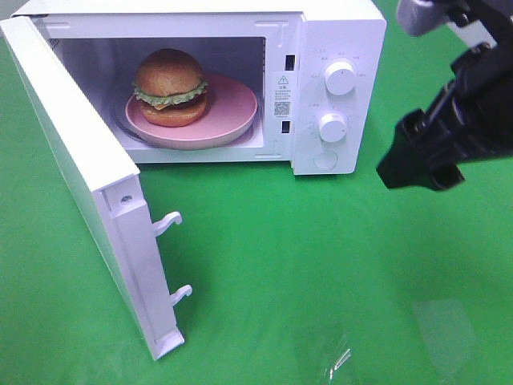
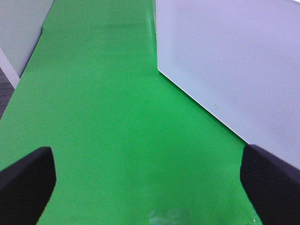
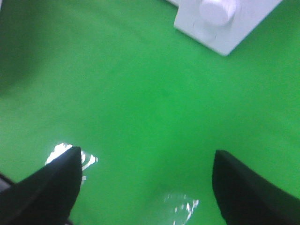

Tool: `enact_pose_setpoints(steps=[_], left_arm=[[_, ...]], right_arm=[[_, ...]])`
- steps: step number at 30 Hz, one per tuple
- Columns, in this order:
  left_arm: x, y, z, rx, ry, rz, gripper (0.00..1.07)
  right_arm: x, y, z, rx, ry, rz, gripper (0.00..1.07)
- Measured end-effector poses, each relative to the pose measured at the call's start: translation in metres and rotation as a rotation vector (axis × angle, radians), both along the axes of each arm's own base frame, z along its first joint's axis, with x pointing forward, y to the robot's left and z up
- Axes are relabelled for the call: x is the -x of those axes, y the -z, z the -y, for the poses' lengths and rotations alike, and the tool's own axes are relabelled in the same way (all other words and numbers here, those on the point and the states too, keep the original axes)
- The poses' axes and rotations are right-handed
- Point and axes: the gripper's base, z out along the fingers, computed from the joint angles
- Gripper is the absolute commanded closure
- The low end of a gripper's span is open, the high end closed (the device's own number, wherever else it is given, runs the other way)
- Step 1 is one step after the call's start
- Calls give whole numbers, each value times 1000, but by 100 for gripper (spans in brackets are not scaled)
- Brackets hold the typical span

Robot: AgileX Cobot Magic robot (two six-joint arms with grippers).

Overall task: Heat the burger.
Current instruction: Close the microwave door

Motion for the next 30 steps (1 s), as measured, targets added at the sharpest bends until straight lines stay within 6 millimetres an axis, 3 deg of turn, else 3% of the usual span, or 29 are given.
enact_pose_setpoints(steps=[6,11,24,30], left_arm=[[0,0,0,0,0,0,7],[0,0,0,0,0,0,7],[0,0,0,0,0,0,7],[0,0,0,0,0,0,7]], right_arm=[[24,17,15,75,26,-139,31],[36,17,22,68,42,-142,31],[76,-12,46,13,54,-41,31],[106,-22,63,-23,76,2,31]])
